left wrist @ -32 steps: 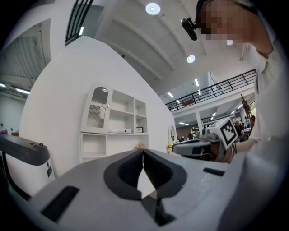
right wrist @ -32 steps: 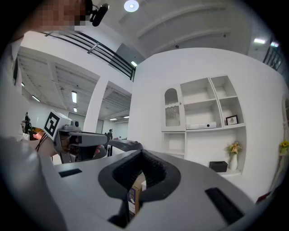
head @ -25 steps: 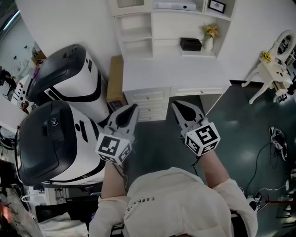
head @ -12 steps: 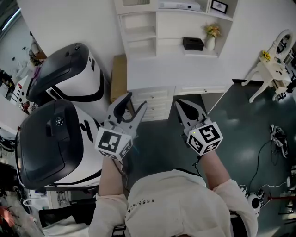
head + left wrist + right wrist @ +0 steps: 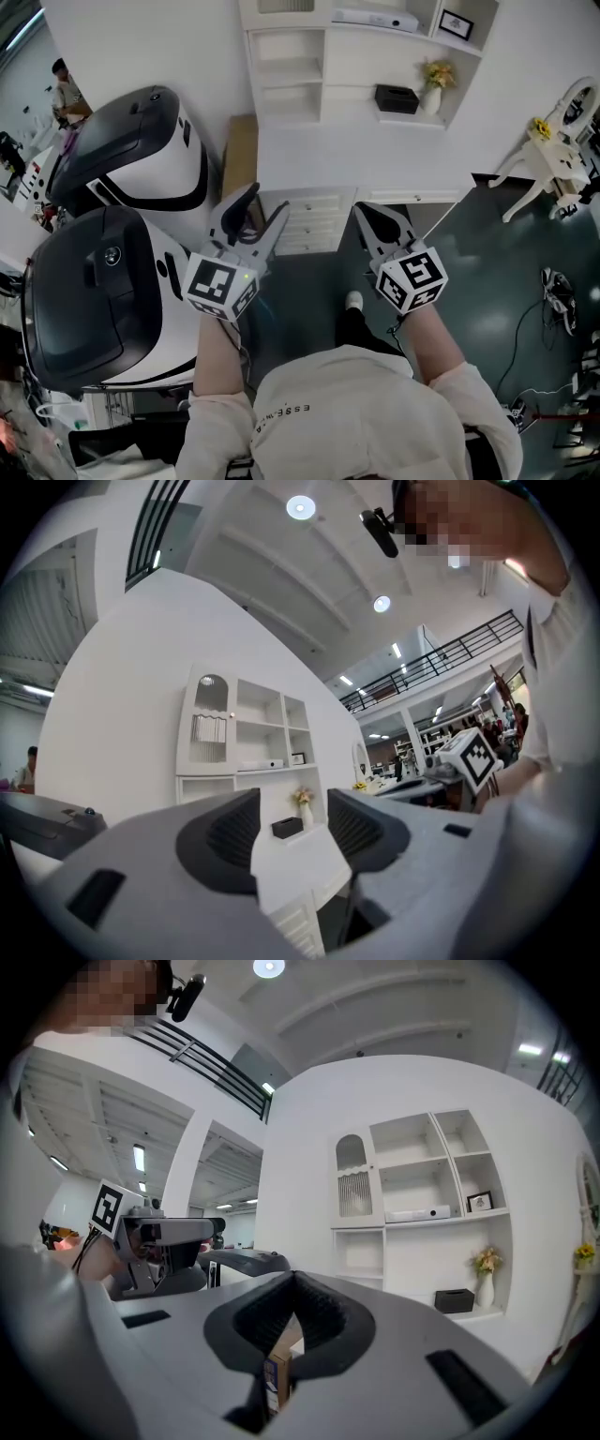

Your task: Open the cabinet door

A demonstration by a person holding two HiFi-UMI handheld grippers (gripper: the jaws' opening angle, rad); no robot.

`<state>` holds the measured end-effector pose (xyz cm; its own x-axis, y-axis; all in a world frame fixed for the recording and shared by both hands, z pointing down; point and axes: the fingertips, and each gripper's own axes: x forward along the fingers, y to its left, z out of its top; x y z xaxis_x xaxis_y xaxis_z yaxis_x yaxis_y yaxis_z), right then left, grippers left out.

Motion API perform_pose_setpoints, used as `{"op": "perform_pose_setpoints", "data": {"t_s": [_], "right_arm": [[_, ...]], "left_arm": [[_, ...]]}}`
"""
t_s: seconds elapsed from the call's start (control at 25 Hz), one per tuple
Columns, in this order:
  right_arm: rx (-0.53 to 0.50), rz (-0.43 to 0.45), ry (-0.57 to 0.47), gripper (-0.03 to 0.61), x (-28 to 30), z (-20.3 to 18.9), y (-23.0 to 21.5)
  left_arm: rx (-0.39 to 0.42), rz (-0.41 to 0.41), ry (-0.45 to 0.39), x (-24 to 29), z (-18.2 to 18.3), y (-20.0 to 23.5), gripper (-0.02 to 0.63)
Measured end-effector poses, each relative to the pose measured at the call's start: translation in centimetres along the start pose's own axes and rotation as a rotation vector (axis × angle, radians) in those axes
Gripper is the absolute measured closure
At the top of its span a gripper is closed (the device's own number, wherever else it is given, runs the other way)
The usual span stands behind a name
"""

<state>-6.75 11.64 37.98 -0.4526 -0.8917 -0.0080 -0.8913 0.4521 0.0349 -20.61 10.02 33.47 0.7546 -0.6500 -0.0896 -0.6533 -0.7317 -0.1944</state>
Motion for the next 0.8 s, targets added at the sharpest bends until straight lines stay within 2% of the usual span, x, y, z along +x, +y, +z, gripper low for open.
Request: {"op": "perform_pose_setpoints", "data": {"t_s": [0.2,0.36,0.8], "right_arm": [[0.003,0.043,-0.005,0.568,4.0,-0.8,-4.8],[0.021,0.068,0.01,0.568,7.7,-0.8,-10.5],[-0.105,0.131,-0.017,0.568,17.2,1.7,-26.8]], "left_arm": [[0.003,0.047,0.009,4.7,-1.1,2.2,0.408],[-0.012,0.08,0.015,10.5,-1.8,3.8,0.408],[0.032,0.173,0.018,27.7,-2.2,8.4,0.408]]}}
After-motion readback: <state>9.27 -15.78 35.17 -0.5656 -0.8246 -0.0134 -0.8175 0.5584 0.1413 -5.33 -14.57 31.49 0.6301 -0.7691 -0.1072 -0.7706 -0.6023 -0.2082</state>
